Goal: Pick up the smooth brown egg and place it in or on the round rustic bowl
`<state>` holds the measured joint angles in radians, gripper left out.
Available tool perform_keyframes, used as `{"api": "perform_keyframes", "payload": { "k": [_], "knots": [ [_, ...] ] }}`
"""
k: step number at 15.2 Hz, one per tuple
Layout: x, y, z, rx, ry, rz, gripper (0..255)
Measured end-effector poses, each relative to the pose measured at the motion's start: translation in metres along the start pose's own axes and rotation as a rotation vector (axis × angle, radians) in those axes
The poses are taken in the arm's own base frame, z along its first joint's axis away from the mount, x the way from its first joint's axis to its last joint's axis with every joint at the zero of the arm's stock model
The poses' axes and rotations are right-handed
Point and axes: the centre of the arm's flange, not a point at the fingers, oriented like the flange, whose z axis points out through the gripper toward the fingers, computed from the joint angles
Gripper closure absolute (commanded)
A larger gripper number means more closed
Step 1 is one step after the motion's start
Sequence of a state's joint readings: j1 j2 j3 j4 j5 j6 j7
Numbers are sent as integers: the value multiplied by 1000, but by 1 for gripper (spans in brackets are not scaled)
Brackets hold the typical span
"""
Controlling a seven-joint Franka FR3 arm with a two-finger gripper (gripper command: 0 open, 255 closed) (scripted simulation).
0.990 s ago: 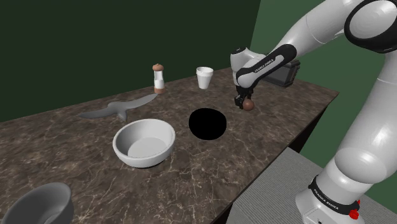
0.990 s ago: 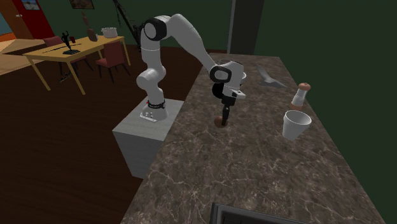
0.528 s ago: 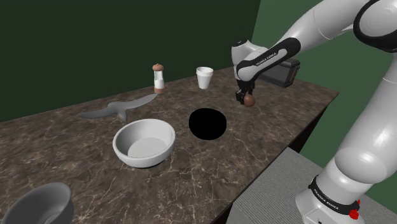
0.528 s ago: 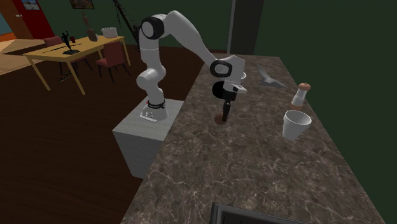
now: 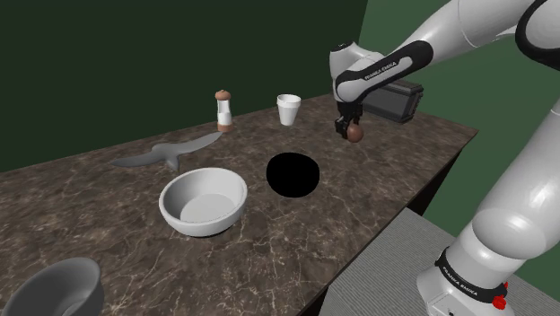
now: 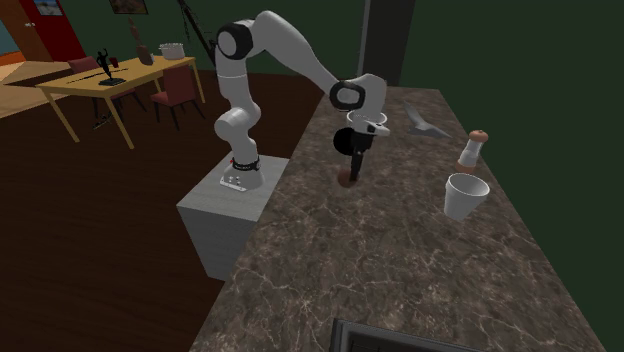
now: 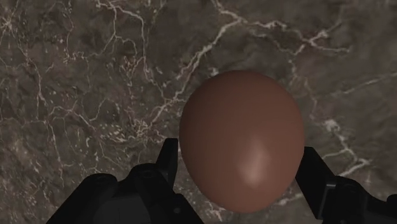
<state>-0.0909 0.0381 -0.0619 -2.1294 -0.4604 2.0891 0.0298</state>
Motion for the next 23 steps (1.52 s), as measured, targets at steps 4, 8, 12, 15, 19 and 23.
{"api": "perform_keyframes", "payload": {
  "k": [4, 8, 12, 15, 19, 23],
  "knots": [
    [-1, 7, -20, 0, 0, 0, 255],
    [-5, 15, -39, 0, 0, 0, 255],
    [-7, 24, -60, 0, 0, 0, 255],
    [-8, 29, -75, 0, 0, 0, 255],
    [-10, 29, -92, 0, 0, 0, 255],
    [-12, -15, -110, 0, 0, -2, 255]
  ]
}}
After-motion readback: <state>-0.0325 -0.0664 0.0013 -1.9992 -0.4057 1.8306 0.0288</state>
